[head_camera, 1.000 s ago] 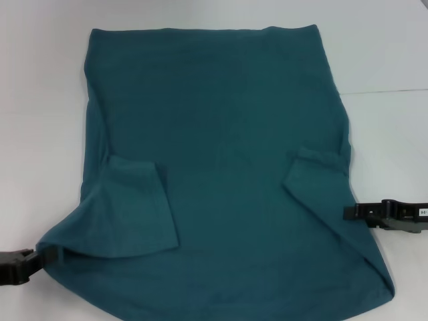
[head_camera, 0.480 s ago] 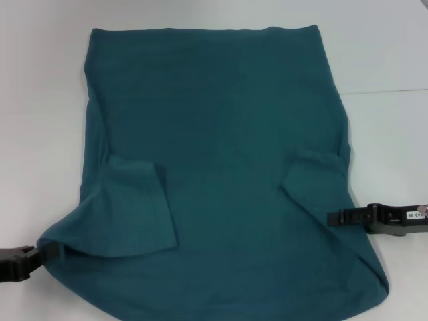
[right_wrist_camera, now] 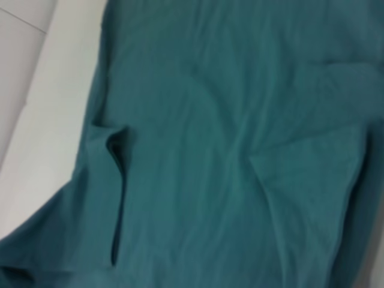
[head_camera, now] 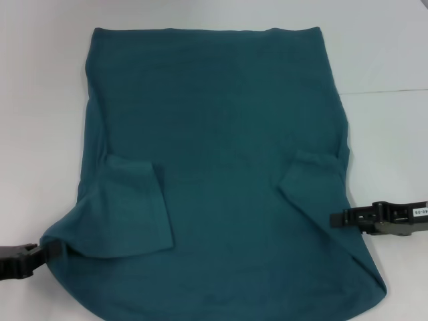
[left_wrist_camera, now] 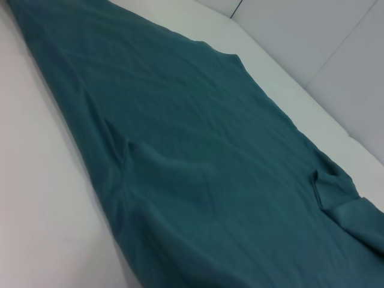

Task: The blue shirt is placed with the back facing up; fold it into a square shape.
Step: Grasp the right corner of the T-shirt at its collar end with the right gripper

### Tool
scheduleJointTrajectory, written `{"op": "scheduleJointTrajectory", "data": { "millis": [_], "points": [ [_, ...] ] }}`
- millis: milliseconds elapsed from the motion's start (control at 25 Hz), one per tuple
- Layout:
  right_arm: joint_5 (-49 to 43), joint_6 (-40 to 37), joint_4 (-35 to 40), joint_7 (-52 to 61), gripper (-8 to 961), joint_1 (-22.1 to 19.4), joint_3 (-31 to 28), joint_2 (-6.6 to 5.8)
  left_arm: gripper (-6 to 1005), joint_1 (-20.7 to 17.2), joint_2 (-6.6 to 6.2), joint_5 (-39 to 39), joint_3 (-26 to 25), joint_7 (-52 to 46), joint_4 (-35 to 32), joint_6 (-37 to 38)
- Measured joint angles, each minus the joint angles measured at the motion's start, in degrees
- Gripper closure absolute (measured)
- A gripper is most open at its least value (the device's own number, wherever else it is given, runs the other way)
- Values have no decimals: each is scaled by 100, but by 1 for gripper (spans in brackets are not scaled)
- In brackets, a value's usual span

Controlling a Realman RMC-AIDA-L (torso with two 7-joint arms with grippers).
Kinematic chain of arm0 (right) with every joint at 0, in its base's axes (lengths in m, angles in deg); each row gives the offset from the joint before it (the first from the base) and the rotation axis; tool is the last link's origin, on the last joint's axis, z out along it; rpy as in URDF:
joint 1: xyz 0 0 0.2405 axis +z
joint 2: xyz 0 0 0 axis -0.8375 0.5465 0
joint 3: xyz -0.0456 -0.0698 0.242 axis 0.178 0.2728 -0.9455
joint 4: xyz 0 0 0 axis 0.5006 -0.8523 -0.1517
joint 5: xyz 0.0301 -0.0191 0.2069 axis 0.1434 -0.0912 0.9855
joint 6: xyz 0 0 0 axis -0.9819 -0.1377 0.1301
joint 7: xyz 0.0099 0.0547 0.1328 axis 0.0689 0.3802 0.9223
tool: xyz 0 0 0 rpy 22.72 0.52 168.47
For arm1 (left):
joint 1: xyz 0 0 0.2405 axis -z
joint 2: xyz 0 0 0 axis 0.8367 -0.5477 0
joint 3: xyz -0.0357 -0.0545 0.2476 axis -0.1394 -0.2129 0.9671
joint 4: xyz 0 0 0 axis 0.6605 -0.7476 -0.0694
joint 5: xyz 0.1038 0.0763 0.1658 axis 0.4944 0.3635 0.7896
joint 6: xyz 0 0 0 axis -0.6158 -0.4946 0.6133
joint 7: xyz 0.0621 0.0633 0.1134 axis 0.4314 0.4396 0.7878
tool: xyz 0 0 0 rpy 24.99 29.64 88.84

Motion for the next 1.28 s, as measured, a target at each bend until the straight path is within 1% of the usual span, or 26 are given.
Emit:
{"op": "scheduleJointTrajectory", "data": {
  "millis": [160, 360, 720, 1280],
  "points": [
    [-209, -114, 167, 174, 265, -13, 3, -14, 997, 32, 0, 0, -4, -1, 24, -17],
    [-336, -153, 171, 192, 265, -14, -4, -33, 997, 67, 0, 0, -4, -28, 31, -27],
    [-413, -127, 173, 241, 264, -139, -10, -77, 997, 116, 0, 0, -3, -41, 30, -28],
    [-513, -138, 178, 235, 265, -207, 6, -51, 997, 152, 6, 0, -3, -44, 35, -28]
  ]
}}
